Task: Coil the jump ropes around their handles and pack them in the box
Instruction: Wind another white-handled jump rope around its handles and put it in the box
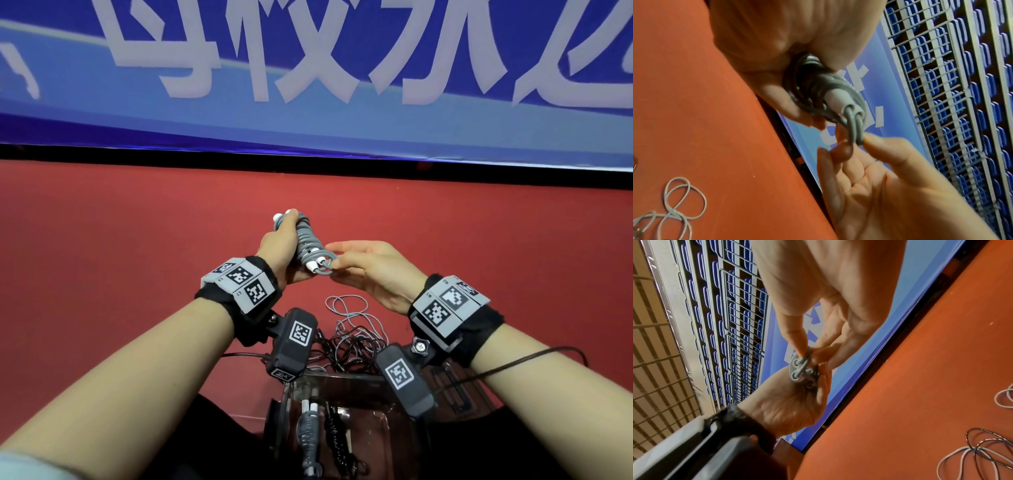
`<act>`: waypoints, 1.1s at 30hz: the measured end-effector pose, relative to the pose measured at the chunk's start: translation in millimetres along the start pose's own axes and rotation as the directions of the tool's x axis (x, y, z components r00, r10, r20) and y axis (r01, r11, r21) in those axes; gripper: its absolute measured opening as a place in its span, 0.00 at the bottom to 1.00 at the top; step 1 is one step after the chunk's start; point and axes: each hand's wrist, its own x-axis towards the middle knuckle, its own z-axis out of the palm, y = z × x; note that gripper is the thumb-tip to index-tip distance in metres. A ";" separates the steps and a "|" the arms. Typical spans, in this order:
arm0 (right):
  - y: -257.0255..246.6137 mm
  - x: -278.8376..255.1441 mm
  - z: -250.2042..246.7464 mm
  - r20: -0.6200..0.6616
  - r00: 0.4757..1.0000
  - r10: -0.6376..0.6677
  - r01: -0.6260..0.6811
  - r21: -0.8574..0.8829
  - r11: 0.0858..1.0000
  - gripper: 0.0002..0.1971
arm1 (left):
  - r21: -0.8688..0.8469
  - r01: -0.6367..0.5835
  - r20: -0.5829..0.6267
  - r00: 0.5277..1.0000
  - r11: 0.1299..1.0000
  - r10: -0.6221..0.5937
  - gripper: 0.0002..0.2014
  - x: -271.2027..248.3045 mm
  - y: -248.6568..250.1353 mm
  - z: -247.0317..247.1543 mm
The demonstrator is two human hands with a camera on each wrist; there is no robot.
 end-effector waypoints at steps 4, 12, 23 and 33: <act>1.1 1.6 -0.6 0.018 1.000 -0.015 0.016 -0.052 0.999 0.10 | -0.045 -0.153 -0.117 0.982 0.987 0.147 0.24 4.9 -1.1 -0.3; 0.5 -0.4 1.6 0.053 0.990 -0.129 0.139 -0.286 0.948 0.06 | -0.011 -0.242 -0.130 0.962 0.970 0.239 0.19 0.1 2.8 3.0; 9.5 6.1 0.1 -0.072 0.981 -0.178 0.107 -0.564 0.819 0.05 | 0.174 -0.231 -0.153 0.954 0.957 0.258 0.42 -2.6 -3.9 5.2; 9.0 -4.9 1.8 -0.057 0.947 -0.317 0.195 -0.682 0.705 0.07 | 0.179 -0.218 -0.143 0.959 0.960 0.244 0.41 -4.1 -9.0 8.1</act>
